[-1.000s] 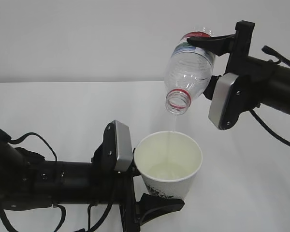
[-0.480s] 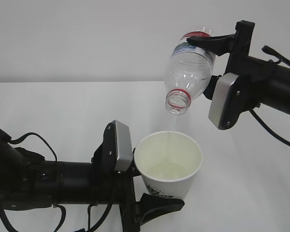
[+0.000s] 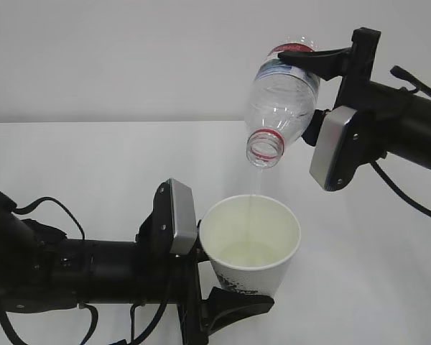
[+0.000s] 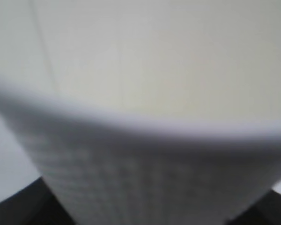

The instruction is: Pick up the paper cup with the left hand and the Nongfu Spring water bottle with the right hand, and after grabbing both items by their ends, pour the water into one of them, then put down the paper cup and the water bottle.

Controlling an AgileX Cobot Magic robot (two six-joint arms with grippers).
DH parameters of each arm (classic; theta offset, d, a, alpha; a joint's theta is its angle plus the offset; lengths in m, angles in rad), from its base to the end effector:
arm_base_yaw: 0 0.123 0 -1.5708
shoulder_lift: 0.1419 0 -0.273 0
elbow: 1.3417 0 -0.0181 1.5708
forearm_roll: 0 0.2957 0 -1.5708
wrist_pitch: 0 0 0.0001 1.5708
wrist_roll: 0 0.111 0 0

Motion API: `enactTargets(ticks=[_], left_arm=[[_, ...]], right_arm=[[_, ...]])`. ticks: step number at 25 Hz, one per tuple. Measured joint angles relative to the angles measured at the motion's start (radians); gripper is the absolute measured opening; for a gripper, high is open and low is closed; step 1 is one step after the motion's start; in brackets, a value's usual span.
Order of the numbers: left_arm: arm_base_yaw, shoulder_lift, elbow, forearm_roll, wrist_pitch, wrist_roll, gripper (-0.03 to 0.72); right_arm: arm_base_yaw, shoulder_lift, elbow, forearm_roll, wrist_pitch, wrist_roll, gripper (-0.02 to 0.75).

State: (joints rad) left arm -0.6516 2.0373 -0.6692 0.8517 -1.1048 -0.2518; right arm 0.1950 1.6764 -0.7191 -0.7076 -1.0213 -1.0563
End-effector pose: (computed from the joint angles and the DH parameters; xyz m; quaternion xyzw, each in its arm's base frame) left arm 0.2209 -0.2623 0.0396 0.5103 0.6089 -0.4026 0.4547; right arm 0.3449 0.1308 0.1753 -0.6352 0.2952 -0.2468 0.6696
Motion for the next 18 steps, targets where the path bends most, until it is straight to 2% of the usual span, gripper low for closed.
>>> enactTargets(ticks=[18], left_arm=[[0.0,0.0,0.0,-0.004,0.0,0.0,0.546]], right_arm=[[0.0,0.0,0.0,0.0,-0.005,-0.024,0.478]])
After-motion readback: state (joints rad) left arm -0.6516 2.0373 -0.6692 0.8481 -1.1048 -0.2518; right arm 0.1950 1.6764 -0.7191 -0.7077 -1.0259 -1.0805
